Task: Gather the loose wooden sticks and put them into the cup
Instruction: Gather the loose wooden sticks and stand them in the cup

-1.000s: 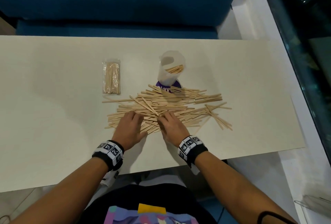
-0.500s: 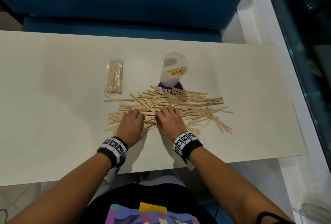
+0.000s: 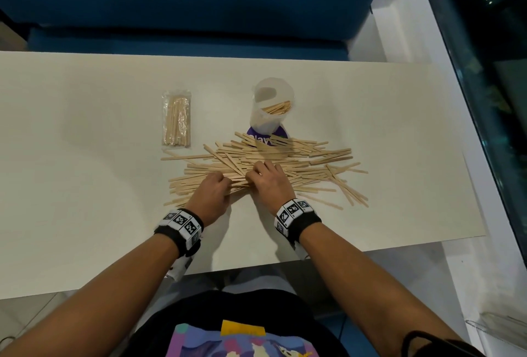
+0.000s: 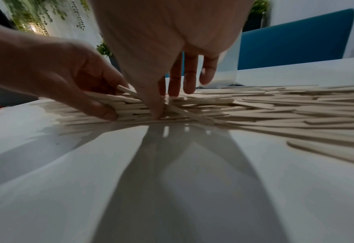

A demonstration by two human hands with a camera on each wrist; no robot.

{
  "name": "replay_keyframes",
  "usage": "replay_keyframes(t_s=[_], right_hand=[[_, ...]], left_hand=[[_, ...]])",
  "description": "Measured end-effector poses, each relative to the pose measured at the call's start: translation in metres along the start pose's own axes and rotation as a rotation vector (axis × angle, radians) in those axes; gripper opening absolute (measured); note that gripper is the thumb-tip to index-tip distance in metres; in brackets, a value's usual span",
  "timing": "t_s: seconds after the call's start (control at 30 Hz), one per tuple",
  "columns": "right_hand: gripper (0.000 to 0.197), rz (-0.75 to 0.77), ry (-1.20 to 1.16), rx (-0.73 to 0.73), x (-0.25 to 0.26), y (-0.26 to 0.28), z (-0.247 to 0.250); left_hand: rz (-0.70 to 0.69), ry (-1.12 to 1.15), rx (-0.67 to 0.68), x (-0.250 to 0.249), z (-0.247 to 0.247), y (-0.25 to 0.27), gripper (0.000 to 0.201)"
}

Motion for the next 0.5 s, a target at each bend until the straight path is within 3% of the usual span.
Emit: replay_keyframes(t_s=[0.13, 0.3, 0.5], right_hand=[[0.018, 0.004, 0.005, 0.000, -0.006, -0.001, -0.003], [0.025, -0.062, 0.060, 0.022, -0.016, -0.004, -0.001], [0.027, -0.092, 0.052, 0.089, -0.028, -0.010, -0.003]], left_hand=[[-0.022, -0.037, -0.028, -0.001, 0.005, -0.004, 0.011], [0.046, -0.098, 0.046, -0.004, 0.008, -0.005, 0.029], [0.036, -0.091, 0.070, 0.001, 0.012, -0.005, 0.034]])
Point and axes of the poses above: each hand's wrist, its own y-axis away from the middle knuckle, its own z-axis out of the back of the hand, x = y × z, the point moved 7 cm from there along -y, towards the middle knuckle, and after that the axes turned 5 degrees about -z, right-handed, at the moved point
